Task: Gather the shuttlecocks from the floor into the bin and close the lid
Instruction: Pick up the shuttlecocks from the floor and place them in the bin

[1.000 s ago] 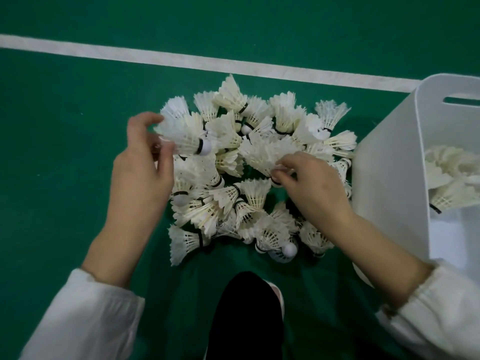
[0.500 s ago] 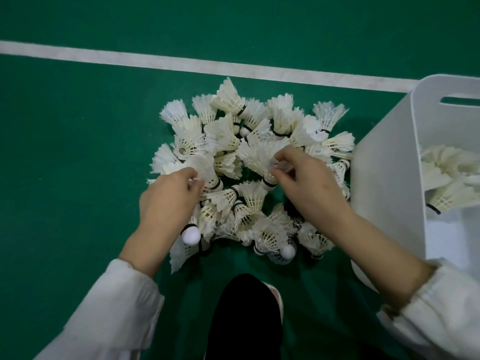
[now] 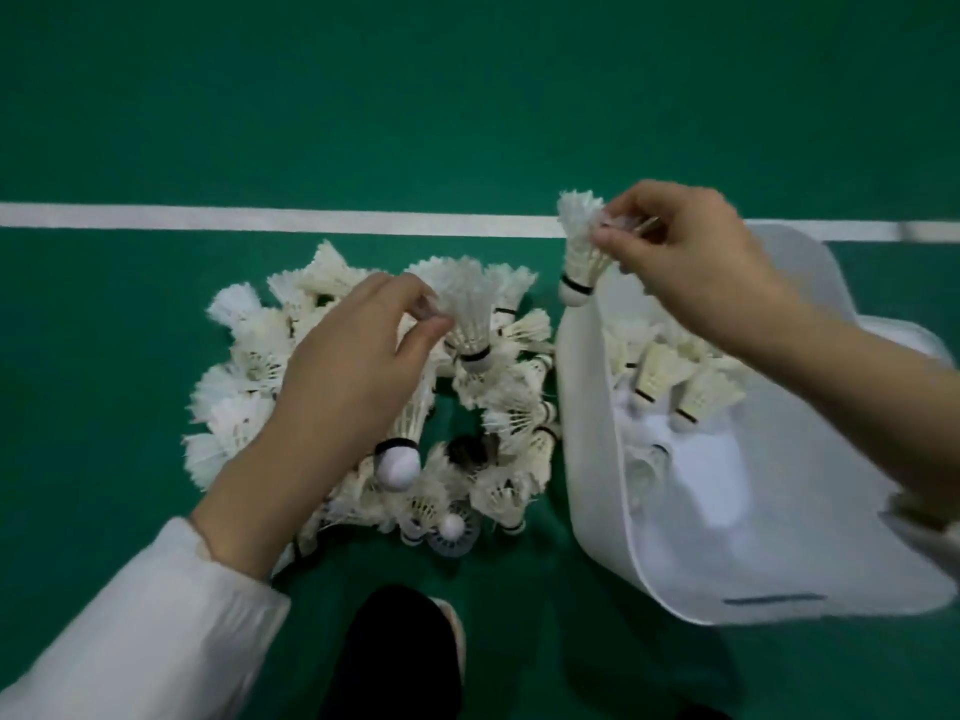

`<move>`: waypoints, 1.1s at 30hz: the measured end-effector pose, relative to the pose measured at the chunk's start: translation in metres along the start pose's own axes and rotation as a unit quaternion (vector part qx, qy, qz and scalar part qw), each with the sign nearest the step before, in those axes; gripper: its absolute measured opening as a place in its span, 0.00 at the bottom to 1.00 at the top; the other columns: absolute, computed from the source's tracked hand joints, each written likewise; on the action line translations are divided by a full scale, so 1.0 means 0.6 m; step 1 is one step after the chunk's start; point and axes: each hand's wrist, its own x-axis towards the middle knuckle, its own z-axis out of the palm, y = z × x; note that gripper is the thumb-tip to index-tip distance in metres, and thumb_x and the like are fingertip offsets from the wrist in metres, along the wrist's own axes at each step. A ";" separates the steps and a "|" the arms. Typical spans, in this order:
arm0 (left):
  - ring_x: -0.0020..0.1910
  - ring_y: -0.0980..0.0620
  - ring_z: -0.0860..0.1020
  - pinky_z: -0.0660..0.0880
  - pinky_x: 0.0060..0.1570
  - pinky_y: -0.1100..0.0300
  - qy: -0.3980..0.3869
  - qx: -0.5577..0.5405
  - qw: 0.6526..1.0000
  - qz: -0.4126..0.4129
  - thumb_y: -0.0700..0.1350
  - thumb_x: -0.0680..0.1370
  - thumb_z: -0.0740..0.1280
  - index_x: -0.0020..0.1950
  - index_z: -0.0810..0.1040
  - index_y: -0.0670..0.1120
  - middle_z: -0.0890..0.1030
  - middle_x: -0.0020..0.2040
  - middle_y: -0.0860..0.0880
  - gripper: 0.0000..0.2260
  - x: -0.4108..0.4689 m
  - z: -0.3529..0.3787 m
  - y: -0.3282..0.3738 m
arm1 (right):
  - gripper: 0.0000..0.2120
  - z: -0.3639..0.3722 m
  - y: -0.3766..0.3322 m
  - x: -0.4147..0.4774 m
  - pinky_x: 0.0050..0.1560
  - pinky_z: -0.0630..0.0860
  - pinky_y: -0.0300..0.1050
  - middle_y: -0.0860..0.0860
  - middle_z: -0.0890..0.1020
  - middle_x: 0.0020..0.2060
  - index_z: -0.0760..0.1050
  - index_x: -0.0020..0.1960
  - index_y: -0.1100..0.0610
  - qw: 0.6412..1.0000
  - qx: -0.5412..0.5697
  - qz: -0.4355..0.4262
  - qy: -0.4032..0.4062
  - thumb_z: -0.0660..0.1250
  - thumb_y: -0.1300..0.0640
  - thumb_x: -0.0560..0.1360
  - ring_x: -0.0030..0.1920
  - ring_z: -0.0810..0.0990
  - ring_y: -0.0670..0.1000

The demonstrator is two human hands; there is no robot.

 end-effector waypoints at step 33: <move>0.38 0.66 0.71 0.69 0.35 0.60 -0.051 0.001 0.997 0.049 0.59 0.76 0.59 0.51 0.73 0.57 0.74 0.48 0.61 0.09 -0.024 0.111 0.108 | 0.14 -0.012 0.151 -0.089 0.44 0.71 0.32 0.42 0.72 0.54 0.73 0.59 0.50 0.998 0.034 -0.040 -0.030 0.64 0.62 0.75 0.42 0.78 0.44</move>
